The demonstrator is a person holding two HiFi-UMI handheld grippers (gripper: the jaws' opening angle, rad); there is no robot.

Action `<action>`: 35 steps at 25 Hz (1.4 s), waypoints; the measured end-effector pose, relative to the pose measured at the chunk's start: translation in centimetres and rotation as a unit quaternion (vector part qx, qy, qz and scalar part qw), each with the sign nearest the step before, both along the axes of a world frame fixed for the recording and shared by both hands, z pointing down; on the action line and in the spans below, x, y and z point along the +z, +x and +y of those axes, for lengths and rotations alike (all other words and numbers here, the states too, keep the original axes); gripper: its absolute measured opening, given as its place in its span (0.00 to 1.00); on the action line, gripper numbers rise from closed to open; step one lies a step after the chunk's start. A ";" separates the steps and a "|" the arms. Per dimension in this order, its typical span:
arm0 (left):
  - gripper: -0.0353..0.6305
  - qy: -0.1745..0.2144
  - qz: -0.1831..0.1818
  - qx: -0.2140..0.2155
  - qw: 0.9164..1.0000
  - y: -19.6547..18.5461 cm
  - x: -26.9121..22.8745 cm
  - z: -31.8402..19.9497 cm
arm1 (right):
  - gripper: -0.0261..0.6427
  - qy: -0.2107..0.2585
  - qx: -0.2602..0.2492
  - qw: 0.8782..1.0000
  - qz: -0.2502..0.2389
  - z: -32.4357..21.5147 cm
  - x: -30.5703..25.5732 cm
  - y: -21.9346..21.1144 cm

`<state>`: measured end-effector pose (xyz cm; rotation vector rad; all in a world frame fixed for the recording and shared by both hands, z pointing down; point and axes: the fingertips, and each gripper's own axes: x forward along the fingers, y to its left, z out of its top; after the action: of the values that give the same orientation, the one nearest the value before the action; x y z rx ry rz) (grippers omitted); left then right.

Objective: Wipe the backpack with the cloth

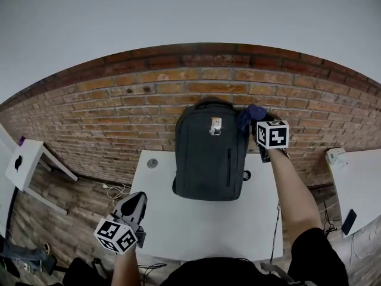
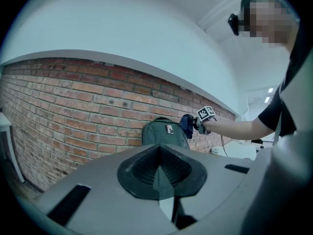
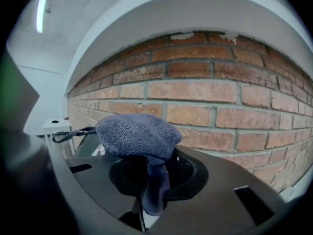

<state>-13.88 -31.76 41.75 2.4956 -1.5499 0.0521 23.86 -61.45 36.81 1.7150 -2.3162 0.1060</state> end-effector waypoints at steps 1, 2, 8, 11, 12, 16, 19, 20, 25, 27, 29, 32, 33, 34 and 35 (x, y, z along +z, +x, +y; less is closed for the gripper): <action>0.04 -0.001 0.000 -0.004 1.000 -0.4 0.0 0.0 | 0.13 -0.015 0.002 1.000 0.000 -0.5 0.9 0.0; 0.05 -0.002 -0.006 -0.010 1.000 -0.9 0.1 0.0 | 0.13 -0.028 0.002 1.000 -0.002 -0.9 1.6 -0.1; 0.05 0.004 -0.022 -0.037 0.999 -3.0 0.2 0.1 | 0.13 -0.046 -0.007 0.999 0.008 -2.4 2.3 -2.3; 0.04 0.008 -0.033 -0.038 0.999 -3.2 0.1 0.1 | 0.13 -0.047 -0.008 0.999 0.016 -3.2 1.8 -3.0; 0.05 0.009 -0.037 -0.036 0.999 -3.2 0.0 0.1 | 0.13 -0.046 -0.009 0.999 0.019 -3.4 1.4 -3.2; 0.05 0.010 -0.039 -0.035 0.999 -3.9 0.0 0.1 | 0.13 -0.036 -0.024 0.998 0.051 -3.9 0.5 -5.5; 0.04 0.009 -0.037 -0.039 0.999 -4.8 0.0 0.0 | 0.13 -0.028 -0.035 0.997 0.060 -4.4 0.3 -8.1; 0.04 0.009 -0.036 -0.039 0.999 -5.1 0.1 0.1 | 0.13 -0.026 -0.037 0.997 0.062 -4.6 0.2 -8.9; 0.05 0.004 -0.037 -0.051 0.998 -7.2 0.5 0.8 | 0.13 -0.020 -0.045 0.996 0.075 -5.4 -0.3 -12.3; 0.05 0.000 -0.038 -0.058 0.998 -8.2 0.7 1.1 | 0.13 -0.016 -0.052 0.996 0.076 -5.6 -0.6 -14.0; 0.05 -0.003 -0.040 -0.065 0.997 -9.2 0.9 1.5 | 0.13 -0.011 -0.062 0.995 0.081 -5.7 -0.7 -16.1; 0.04 -0.005 -0.040 -0.076 0.996 -10.6 1.1 2.0 | 0.13 -0.007 -0.088 0.992 0.094 -5.6 -0.5 -20.0; 0.05 -0.006 -0.040 -0.079 0.996 -11.1 1.1 2.2 | 0.13 -0.009 -0.096 0.991 0.095 -5.5 -0.3 -21.3; 0.05 -0.007 -0.039 -0.083 0.996 -11.5 1.2 2.4 | 0.13 -0.012 -0.103 0.990 0.097 -5.5 0.0 -22.5; 0.05 -0.008 -0.038 -0.087 0.995 -12.0 1.3 2.6 | 0.13 -0.014 -0.109 0.989 0.100 -5.5 0.4 -23.6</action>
<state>-25.88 -29.14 43.01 2.3620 -1.7835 0.1353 0.23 -66.91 37.16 1.3782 -2.3216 -0.0715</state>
